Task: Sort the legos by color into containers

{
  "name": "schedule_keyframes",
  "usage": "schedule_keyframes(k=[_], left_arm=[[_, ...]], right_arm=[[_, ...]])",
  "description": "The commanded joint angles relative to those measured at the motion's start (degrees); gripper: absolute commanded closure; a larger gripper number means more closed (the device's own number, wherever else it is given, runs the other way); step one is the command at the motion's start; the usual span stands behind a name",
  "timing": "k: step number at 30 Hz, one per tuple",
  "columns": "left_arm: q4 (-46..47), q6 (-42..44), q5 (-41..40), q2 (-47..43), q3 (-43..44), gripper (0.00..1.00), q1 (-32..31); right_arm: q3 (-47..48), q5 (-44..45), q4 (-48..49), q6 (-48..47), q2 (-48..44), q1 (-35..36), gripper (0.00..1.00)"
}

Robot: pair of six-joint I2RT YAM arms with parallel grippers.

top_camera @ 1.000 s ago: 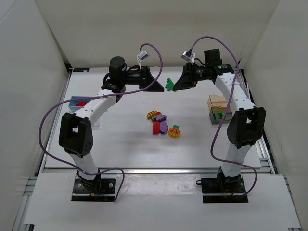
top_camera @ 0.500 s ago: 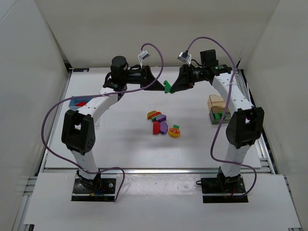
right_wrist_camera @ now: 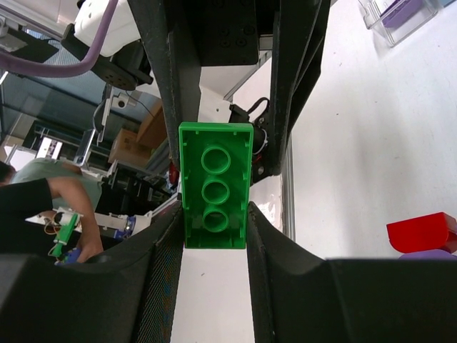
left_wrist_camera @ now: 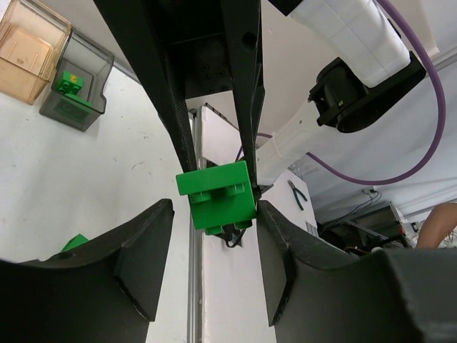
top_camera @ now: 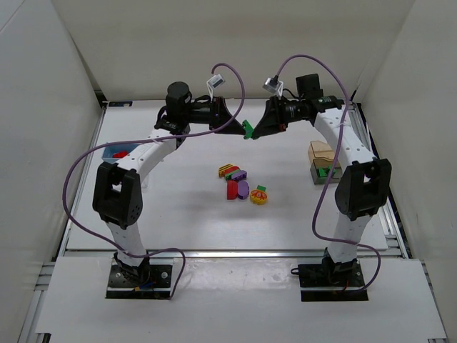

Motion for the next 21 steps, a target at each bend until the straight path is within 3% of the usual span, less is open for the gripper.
schedule_keyframes(k=[1, 7, 15, 21], left_arm=[[0.68, 0.42, 0.2, -0.18, 2.31, 0.4, -0.85], [0.68, 0.59, 0.28, -0.09, 2.31, 0.47, -1.38], [0.69, 1.03, 1.16, -0.79, 0.91, 0.78, -1.56], [0.77, 1.47, 1.6, -3.6, -4.27, 0.83, -1.47]], right_arm=[[3.06, -1.11, -0.3, -0.65, 0.73, 0.6, 1.0], [3.67, -0.85, -0.04, -0.56, 1.35, 0.77, 1.0], [4.46, 1.6, -3.98, -5.04, 1.26, 0.34, 1.0], [5.25, 3.36, -5.92, -6.89, 0.21, -4.66, 1.0]])
